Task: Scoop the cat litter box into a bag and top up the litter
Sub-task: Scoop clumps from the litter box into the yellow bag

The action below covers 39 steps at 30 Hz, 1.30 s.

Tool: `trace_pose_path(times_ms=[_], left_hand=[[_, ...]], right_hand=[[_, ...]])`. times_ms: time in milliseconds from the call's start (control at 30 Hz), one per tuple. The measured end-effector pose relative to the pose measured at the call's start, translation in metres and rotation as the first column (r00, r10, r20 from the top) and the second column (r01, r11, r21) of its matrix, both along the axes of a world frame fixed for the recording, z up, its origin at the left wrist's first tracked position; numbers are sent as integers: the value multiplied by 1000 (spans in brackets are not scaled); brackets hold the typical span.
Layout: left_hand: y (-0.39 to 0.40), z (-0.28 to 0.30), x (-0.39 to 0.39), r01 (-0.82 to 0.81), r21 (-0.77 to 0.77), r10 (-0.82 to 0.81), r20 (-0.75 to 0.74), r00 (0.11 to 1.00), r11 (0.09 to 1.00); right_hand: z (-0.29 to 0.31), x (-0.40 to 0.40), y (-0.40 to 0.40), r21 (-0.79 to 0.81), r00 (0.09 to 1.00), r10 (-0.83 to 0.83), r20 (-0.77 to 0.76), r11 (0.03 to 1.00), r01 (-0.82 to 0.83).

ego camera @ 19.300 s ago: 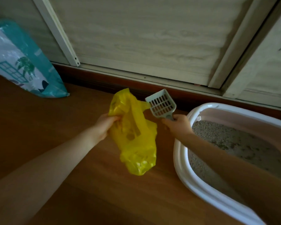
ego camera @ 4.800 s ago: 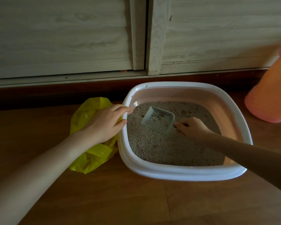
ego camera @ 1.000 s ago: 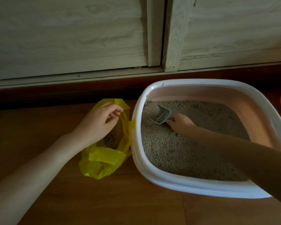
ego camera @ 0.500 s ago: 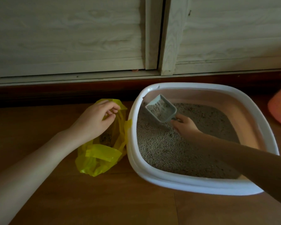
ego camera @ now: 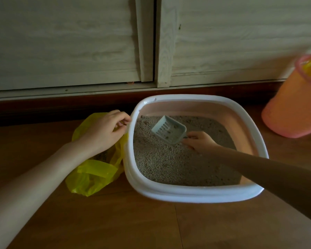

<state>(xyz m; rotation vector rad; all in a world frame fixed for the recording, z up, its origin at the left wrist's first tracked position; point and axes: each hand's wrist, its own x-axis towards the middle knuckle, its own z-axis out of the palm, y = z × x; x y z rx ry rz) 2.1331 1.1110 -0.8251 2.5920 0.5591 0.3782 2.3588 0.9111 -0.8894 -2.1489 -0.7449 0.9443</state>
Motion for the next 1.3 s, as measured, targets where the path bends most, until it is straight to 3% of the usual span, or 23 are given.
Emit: trace_pose_path(times_ms=[400, 667, 967, 1067, 1200, 1300], left_hand=[[5, 2, -5, -5, -30, 5, 17, 1000, 1000], [33, 6, -36, -98, -32, 99, 30, 995, 995], [54, 8, -72, -217, 4, 217, 7, 976, 976], [57, 7, -80, -224, 17, 224, -6, 974, 974], [62, 7, -87, -236, 11, 236, -7, 972, 972], [64, 7, -88, -235, 10, 235, -9, 972, 972]], right_hand=[[19, -10, -6, 21, 999, 13, 42, 1000, -13], [57, -46, 36, 147, 979, 156, 129, 973, -175], [61, -106, 85, -52, 799, 449, 400, 882, -469], [51, -122, 94, -121, 676, 526, 516, 826, -551], [42, -143, 102, -420, 252, 679, 690, 658, -625], [38, -151, 105, -440, 20, 596, 802, 615, -654]])
